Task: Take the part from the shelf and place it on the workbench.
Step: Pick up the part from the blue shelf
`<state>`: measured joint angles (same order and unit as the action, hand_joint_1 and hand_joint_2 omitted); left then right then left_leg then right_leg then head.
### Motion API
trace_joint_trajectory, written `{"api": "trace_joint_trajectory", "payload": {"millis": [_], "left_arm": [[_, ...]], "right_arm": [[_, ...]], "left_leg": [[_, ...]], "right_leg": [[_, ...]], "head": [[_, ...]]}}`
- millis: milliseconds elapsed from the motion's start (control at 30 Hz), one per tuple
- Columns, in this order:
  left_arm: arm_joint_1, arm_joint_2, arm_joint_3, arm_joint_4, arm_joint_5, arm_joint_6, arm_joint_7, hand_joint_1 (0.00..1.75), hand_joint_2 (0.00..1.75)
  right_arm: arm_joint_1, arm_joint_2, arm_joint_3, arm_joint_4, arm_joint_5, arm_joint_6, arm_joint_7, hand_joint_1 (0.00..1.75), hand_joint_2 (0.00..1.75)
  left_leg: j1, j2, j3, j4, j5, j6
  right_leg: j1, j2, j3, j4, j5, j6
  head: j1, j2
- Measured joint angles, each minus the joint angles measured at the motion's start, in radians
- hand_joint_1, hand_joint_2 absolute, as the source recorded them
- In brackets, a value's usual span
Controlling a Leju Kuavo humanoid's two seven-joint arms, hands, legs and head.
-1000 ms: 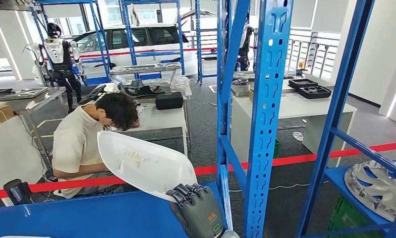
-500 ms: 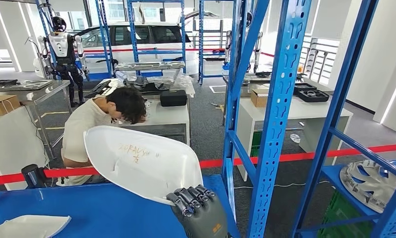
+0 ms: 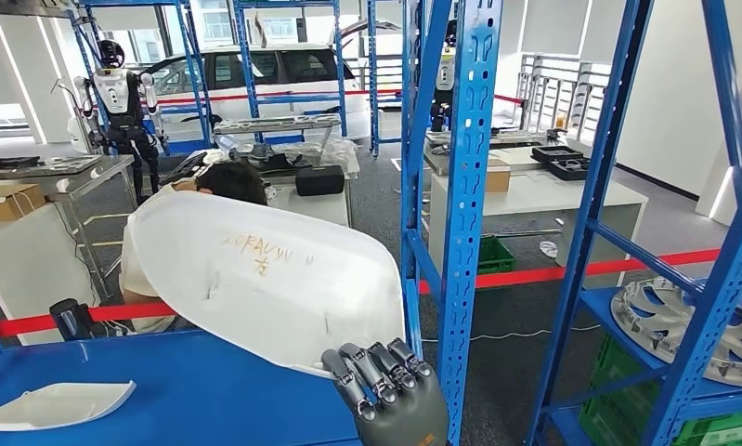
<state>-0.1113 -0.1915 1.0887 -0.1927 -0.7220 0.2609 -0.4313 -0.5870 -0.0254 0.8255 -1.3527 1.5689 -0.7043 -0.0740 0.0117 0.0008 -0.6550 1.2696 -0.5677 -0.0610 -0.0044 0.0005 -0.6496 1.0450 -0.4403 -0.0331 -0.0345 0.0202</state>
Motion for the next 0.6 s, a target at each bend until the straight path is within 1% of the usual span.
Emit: {"api": "trace_joint_trajectory", "payload": {"millis": [33,67,100,133,167,200,233,267,300,333,367,400,433,467,500,533,567,600], "left_arm": [[0.0,0.0,0.0,0.0,-0.001,0.0,-0.001,0.0,1.75],[-0.002,0.0,0.0,0.0,-0.003,0.001,-0.002,0.0,1.75],[-0.003,0.0,0.0,0.0,-0.006,0.001,-0.003,0.0,1.75],[-0.004,0.0,0.0,-0.001,-0.008,0.001,-0.004,0.0,1.75],[-0.005,0.0,0.0,-0.001,-0.01,0.001,-0.004,0.0,1.75],[-0.004,0.0,0.0,-0.001,-0.012,0.001,-0.005,0.0,1.75],[-0.003,0.0,0.0,-0.001,-0.012,0.002,-0.004,0.0,1.75],[-0.001,0.001,0.0,-0.001,-0.012,0.002,-0.004,0.0,1.75],[-0.001,0.002,0.0,-0.001,-0.012,0.002,-0.003,0.0,1.75],[-0.001,0.003,0.0,-0.001,-0.013,0.002,-0.002,0.0,1.75],[0.0,0.004,0.0,-0.002,-0.013,0.002,-0.002,0.0,1.75],[-0.001,0.005,0.0,-0.002,-0.013,0.002,-0.002,0.0,1.75],[0.0,0.004,0.0,-0.002,-0.013,0.002,-0.002,0.0,1.75],[0.0,0.004,0.0,-0.002,-0.013,0.002,-0.002,0.0,1.75],[0.0,0.004,0.0,-0.002,-0.013,0.002,-0.001,0.0,1.75],[0.001,0.003,0.0,-0.001,-0.013,0.002,-0.001,0.0,1.75],[0.001,0.002,0.0,-0.001,-0.014,0.002,-0.001,0.0,1.75],[0.0,0.001,0.0,-0.001,-0.014,0.002,-0.001,0.0,1.75]], "right_arm": [[-0.019,-0.015,0.017,-0.014,0.001,0.0,0.041,1.75,1.75],[-0.046,-0.031,0.036,-0.027,0.002,0.0,0.089,1.75,1.75],[-0.08,-0.048,0.057,-0.038,0.002,0.0,0.14,1.75,1.75],[-0.119,-0.067,0.085,-0.047,0.002,0.0,0.198,1.75,1.75],[-0.16,-0.087,0.117,-0.053,0.002,-0.001,0.256,1.75,1.75],[-0.197,-0.105,0.15,-0.056,0.003,-0.001,0.308,1.75,1.75],[-0.227,-0.123,0.185,-0.058,0.002,0.0,0.351,1.75,1.75],[-0.25,-0.139,0.217,-0.059,0.003,0.0,0.376,1.75,1.75],[-0.269,-0.153,0.244,-0.06,0.004,0.001,0.389,1.75,1.75],[-0.285,-0.164,0.266,-0.06,0.004,0.001,0.393,1.75,1.75],[-0.301,-0.173,0.284,-0.06,0.004,0.002,0.395,1.75,1.75],[-0.314,-0.18,0.298,-0.06,0.004,0.002,0.396,1.75,1.75],[-0.324,-0.186,0.311,-0.06,0.004,0.002,0.397,1.75,1.75],[-0.332,-0.191,0.322,-0.06,0.004,0.002,0.398,1.75,1.75],[-0.338,-0.196,0.333,-0.06,0.004,0.002,0.401,1.75,1.75],[-0.344,-0.199,0.341,-0.06,0.004,0.002,0.406,1.75,1.75],[-0.354,-0.2,0.352,-0.061,0.004,0.003,0.422,1.75,1.75],[-0.368,-0.201,0.364,-0.062,0.004,0.005,0.444,1.75,1.75]], "left_leg": [[0.001,0.0,0.051,-0.063,0.017,0.002],[-0.001,0.0,0.106,-0.139,0.022,0.006],[-0.004,-0.002,0.146,-0.199,0.019,0.011],[-0.008,-0.003,0.168,-0.239,0.012,0.018],[-0.013,-0.004,0.172,-0.257,0.012,0.027],[-0.017,-0.004,0.163,-0.258,0.02,0.037],[-0.018,-0.002,0.157,-0.262,0.03,0.047],[-0.018,0.0,0.15,-0.264,0.042,0.057],[-0.016,0.002,0.141,-0.266,0.054,0.066],[-0.016,0.004,0.13,-0.267,0.066,0.072],[-0.017,0.004,0.115,-0.266,0.079,0.076],[-0.018,0.004,0.099,-0.265,0.091,0.078],[-0.019,0.004,0.082,-0.263,0.103,0.079],[-0.02,0.004,0.064,-0.26,0.115,0.078],[-0.02,0.004,0.048,-0.256,0.125,0.077],[-0.02,0.004,0.032,-0.251,0.134,0.075],[-0.02,0.004,0.018,-0.245,0.142,0.072],[-0.02,0.003,0.009,-0.24,0.148,0.068]], "right_leg": [[0.0,0.0,-0.011,0.001,0.01,0.004],[0.001,0.001,-0.021,0.002,0.02,0.009],[0.0,0.001,-0.027,0.002,0.03,0.015],[-0.001,0.0,-0.031,0.0,0.04,0.021],[-0.003,0.0,-0.034,-0.003,0.05,0.029],[-0.006,0.0,-0.035,-0.008,0.061,0.036],[-0.009,0.001,-0.038,-0.009,0.062,0.043],[-0.011,0.001,-0.045,0.003,0.043,0.049],[-0.011,0.002,-0.057,0.032,0.006,0.053],[-0.011,0.002,-0.072,0.081,-0.046,0.055],[-0.01,0.002,-0.09,0.147,-0.099,0.057],[-0.01,0.002,-0.103,0.212,-0.133,0.058],[-0.009,0.002,-0.106,0.261,-0.146,0.058],[-0.007,0.002,-0.094,0.281,-0.136,0.057],[-0.005,0.002,-0.065,0.264,-0.112,0.054],[-0.003,0.002,-0.018,0.214,-0.087,0.05],[0.0,0.002,0.04,0.141,-0.083,0.044],[0.003,0.002,0.089,0.074,-0.09,0.038]], "head": [[0.0,0.0],[0.0,0.0],[0.0,0.0],[0.0,0.0],[0.0,0.0],[0.0,0.0],[0.0,0.0],[0.0,0.0],[0.001,0.0],[0.001,0.0],[0.001,0.0],[0.002,0.0],[0.002,0.0],[0.002,0.0],[0.002,0.0],[0.002,0.0],[0.002,0.0],[0.002,0.0]]}}
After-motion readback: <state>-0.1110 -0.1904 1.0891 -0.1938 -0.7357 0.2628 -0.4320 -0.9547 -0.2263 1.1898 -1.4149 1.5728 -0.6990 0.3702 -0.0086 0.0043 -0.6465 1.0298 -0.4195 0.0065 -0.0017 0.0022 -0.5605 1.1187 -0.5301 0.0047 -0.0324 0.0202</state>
